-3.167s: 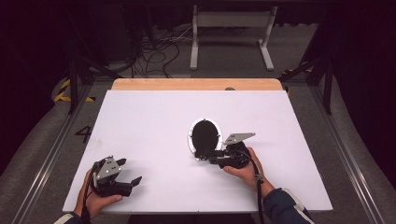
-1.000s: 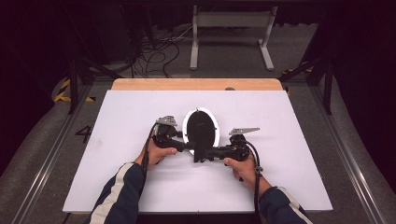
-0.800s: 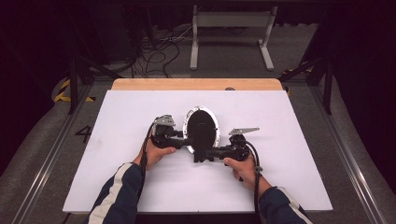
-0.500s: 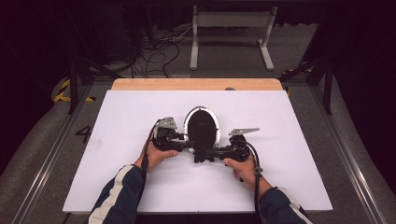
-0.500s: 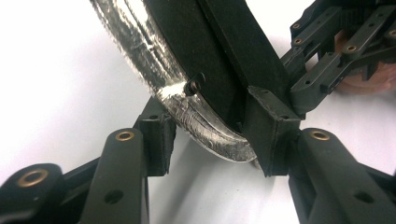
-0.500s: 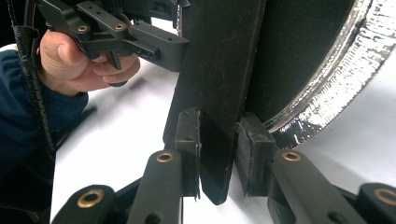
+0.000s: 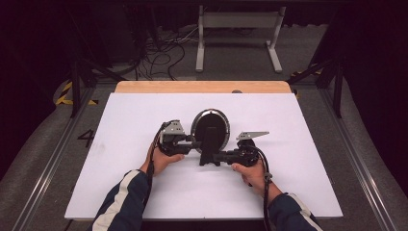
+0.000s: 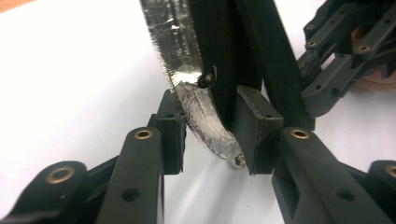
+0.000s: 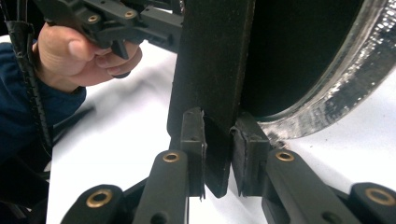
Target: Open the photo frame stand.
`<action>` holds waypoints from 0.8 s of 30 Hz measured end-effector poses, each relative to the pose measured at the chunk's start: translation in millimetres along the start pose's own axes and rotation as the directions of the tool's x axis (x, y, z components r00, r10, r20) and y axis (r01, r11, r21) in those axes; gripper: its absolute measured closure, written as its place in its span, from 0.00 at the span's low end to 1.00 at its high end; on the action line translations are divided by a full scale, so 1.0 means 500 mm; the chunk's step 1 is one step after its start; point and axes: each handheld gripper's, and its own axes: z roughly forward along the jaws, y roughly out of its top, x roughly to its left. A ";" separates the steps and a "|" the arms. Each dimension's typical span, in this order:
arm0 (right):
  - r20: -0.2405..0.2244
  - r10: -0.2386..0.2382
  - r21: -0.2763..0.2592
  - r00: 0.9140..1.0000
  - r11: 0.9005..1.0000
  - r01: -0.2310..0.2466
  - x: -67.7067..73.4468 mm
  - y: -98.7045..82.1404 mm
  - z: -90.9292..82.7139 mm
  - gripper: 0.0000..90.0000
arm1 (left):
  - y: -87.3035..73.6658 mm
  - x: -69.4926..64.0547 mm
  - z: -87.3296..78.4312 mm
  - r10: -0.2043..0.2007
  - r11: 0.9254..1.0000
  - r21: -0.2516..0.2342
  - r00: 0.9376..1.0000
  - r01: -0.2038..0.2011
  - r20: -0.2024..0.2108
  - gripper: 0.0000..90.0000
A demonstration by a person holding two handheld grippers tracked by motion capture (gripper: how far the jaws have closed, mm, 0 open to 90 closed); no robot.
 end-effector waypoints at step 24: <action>0.077 -0.124 0.046 0.989 0.992 0.121 0.041 -0.004 0.000 0.84 | -0.008 -0.030 -0.009 0.133 0.991 -0.012 0.977 -0.137 -0.165 0.77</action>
